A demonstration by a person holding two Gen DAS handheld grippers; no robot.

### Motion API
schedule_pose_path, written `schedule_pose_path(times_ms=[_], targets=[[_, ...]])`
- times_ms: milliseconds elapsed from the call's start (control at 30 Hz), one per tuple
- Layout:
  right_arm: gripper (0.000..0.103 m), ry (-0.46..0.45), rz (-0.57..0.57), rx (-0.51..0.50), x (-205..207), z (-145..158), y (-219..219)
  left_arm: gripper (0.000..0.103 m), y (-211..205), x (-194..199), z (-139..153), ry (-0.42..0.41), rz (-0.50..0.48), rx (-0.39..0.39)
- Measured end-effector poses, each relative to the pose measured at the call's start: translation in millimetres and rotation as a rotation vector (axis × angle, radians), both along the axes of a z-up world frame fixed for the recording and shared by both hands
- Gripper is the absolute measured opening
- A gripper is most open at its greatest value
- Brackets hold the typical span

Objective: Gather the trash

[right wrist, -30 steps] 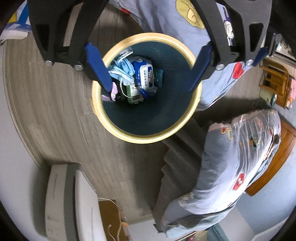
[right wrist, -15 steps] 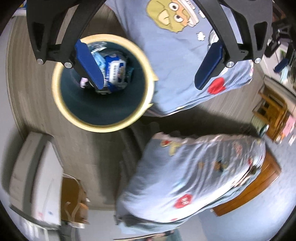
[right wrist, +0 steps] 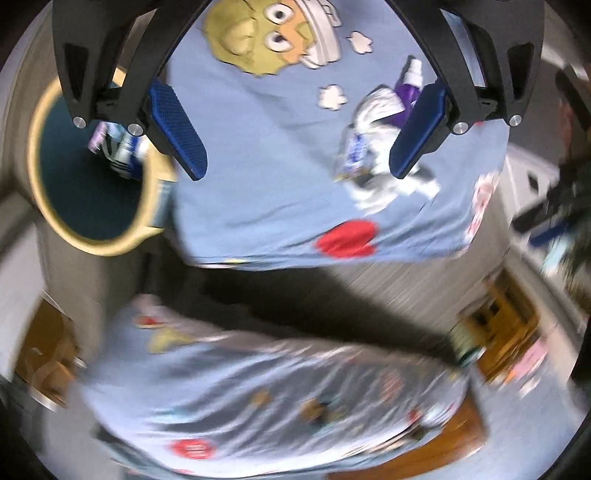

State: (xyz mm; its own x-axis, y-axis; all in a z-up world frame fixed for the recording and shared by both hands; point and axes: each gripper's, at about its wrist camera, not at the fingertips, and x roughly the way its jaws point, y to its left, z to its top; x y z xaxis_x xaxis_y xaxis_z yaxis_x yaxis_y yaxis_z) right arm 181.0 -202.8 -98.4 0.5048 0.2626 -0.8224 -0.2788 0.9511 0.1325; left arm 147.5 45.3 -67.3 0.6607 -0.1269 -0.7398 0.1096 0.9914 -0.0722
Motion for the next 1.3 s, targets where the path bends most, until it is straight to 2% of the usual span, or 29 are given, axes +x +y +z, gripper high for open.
schedule_pose_path(times_ms=[100,333,400,467,500,567,700,733,767,867,967,1067,1200,1300], targets=[[0.097,0.026,0.112,-0.068,1,-22,38,0.096,8,10,-8,0.014,0.013,0.005],[0.095,0.09,0.244,-0.111,1,-56,75,0.096,21,28,-18,0.026,0.034,0.022],[0.09,0.108,0.268,-0.131,2,-65,79,0.096,23,31,-19,0.028,0.038,0.026],[0.078,0.137,0.283,-0.149,3,-74,81,0.096,24,34,-21,0.034,0.041,0.025],[0.076,0.157,0.291,-0.158,4,-80,82,0.096,25,35,-22,0.035,0.041,0.026],[0.063,0.189,0.301,-0.174,5,-88,83,0.096,23,38,-23,0.034,0.039,0.03],[0.049,0.241,0.324,-0.195,5,-104,85,0.096,21,41,-25,0.036,0.036,0.036],[0.042,0.246,0.335,-0.2,5,-106,86,0.096,20,42,-26,0.039,0.035,0.039],[0.032,0.25,0.344,-0.204,4,-108,87,0.096,19,43,-27,0.041,0.034,0.042],[0.014,0.267,0.365,-0.191,4,-107,89,0.096,16,46,-32,0.054,0.027,0.047],[0.007,0.275,0.348,-0.136,8,-96,81,0.096,8,49,-41,0.077,0.009,0.065],[0.002,0.271,0.304,-0.076,15,-84,64,0.096,-1,53,-51,0.105,-0.016,0.077],[0.002,0.257,0.217,-0.022,29,-72,40,0.096,-14,57,-62,0.132,-0.045,0.082],[0.002,0.261,0.182,0.01,36,-70,24,0.096,-23,60,-73,0.158,-0.077,0.115]])
